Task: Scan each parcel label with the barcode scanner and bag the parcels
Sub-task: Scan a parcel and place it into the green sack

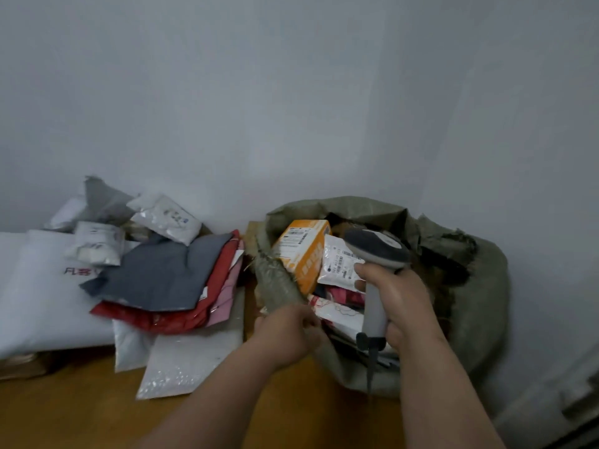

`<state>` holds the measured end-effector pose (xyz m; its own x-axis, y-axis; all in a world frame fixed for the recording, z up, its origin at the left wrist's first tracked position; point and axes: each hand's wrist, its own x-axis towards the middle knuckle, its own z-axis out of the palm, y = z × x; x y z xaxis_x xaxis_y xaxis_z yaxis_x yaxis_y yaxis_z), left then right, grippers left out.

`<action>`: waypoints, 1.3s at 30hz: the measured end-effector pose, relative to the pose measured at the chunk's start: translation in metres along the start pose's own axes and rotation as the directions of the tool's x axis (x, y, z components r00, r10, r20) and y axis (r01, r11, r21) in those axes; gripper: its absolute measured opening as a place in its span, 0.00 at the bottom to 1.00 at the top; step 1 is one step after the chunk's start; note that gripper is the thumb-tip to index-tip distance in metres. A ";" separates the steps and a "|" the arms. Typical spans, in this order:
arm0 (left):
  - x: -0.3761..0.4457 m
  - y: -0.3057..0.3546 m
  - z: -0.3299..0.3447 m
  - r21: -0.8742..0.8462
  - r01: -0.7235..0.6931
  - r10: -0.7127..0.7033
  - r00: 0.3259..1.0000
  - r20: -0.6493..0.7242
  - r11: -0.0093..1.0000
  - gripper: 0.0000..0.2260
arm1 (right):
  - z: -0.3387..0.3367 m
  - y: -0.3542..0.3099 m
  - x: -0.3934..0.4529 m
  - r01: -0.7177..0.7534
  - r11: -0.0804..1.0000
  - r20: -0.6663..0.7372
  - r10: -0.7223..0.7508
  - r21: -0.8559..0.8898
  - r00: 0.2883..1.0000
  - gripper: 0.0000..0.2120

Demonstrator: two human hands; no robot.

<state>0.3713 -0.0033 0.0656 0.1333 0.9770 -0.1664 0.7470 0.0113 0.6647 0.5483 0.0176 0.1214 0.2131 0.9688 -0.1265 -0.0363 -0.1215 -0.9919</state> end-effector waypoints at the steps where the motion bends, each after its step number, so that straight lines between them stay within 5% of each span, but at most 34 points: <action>1: -0.006 -0.008 -0.005 -0.092 0.029 -0.032 0.999 -0.026 0.995 0.06 | 0.011 0.002 -0.003 -0.006 1.000 0.036 0.006 -0.003 0.999 0.15; 7: -0.036 -0.059 -0.044 -0.509 0.139 -0.308 0.914 -0.265 0.850 0.04 | 0.081 0.014 -0.015 0.005 0.998 0.270 0.010 -0.055 0.963 0.13; 14: -0.054 -0.102 -0.065 -0.664 0.175 -0.508 0.787 -0.349 0.727 0.03 | 0.133 0.030 -0.014 -0.028 0.994 0.414 0.070 -0.106 0.907 0.14; 19: -0.058 -0.135 -0.082 -0.710 0.164 -0.572 0.724 -0.385 0.685 0.02 | 0.176 0.040 -0.011 -0.034 0.987 0.447 0.103 -0.160 0.889 0.10; 34: 0.020 -0.340 -0.243 -0.739 0.204 -0.729 0.460 -0.506 0.642 0.22 | 0.424 0.071 0.023 -0.101 0.984 0.505 0.162 -0.146 0.848 0.06; 39: 0.058 -0.396 -0.284 -0.700 0.292 -0.742 0.434 -0.511 0.652 0.30 | 0.476 0.101 0.032 -0.171 0.965 0.443 0.245 -0.201 0.862 0.08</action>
<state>-0.1021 0.1094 -0.0005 -0.8293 0.5242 -0.1936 0.0705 0.4418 0.8943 0.0863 0.1397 0.0218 -0.2574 0.9014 -0.3482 0.1246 -0.3263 -0.9370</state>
